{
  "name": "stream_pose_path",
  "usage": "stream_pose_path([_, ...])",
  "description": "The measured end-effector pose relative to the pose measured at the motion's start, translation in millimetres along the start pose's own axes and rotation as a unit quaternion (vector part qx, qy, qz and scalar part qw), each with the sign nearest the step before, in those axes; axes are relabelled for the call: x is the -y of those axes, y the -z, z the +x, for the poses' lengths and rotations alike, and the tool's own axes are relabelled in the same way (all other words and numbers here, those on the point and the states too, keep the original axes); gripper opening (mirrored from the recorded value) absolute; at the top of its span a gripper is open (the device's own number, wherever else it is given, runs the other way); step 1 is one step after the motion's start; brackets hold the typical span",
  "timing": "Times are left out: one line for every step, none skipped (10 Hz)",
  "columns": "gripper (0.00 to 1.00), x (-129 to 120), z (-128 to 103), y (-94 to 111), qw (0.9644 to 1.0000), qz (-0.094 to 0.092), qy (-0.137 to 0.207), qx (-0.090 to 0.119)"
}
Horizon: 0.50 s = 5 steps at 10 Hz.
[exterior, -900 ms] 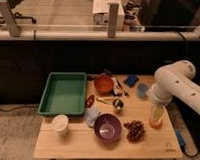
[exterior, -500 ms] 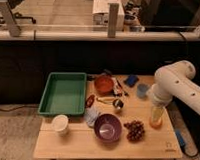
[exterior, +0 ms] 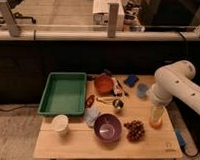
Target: Place apple in paper cup
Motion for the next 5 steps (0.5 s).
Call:
stream_pose_path([0.80, 0.0, 0.0, 0.0, 1.0000, 0.000, 0.000, 0.000])
stream_pose_path([0.80, 0.0, 0.0, 0.0, 1.0000, 0.000, 0.000, 0.000])
stream_pose_path([0.80, 0.0, 0.0, 0.0, 1.0000, 0.000, 0.000, 0.000])
stream_pose_path([0.80, 0.0, 0.0, 0.0, 1.0000, 0.000, 0.000, 0.000])
stream_pose_path([0.80, 1.7, 0.0, -0.4, 1.0000, 0.001, 0.002, 0.001])
